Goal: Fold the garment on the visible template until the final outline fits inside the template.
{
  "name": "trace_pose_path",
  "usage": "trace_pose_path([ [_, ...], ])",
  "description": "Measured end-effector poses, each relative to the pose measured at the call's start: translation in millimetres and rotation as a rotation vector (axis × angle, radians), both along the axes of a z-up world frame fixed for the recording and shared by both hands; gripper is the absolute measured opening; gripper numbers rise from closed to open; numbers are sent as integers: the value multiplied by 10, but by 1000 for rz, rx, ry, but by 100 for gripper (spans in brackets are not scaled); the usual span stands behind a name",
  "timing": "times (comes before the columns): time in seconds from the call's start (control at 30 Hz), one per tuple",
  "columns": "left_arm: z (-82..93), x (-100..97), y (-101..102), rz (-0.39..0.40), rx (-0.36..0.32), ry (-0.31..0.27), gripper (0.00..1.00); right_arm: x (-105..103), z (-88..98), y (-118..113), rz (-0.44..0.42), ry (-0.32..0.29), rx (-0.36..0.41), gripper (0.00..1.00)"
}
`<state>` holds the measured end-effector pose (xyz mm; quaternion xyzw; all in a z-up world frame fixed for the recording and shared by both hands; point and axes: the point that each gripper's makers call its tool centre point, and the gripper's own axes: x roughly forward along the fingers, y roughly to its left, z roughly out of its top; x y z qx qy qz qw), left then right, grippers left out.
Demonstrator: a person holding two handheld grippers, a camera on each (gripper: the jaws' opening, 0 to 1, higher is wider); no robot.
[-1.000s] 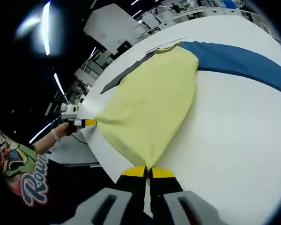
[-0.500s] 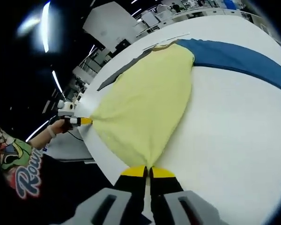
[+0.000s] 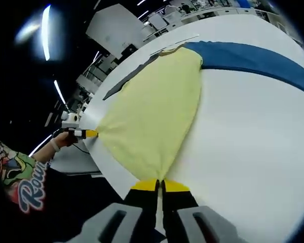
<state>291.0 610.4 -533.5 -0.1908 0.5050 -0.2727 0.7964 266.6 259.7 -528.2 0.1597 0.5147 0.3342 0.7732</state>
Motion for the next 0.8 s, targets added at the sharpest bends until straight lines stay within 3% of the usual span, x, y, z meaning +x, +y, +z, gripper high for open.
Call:
trace_pose_path([
  [0.33, 2, -10, 1, 2, -8, -12, 0, -4, -44, 6, 18, -1, -13, 0],
  [0.57, 81, 40, -2, -50, -9, -139, 1, -28, -11, 21, 68, -53, -17, 0],
  [0.7, 180, 143, 82, -12, -24, -208, 11, 16, 61, -12, 64, -97, -12, 10],
  [0.8, 288, 262, 151, 23, -24, -272, 25, 227, 164, -102, -2, -200, -14, 26],
])
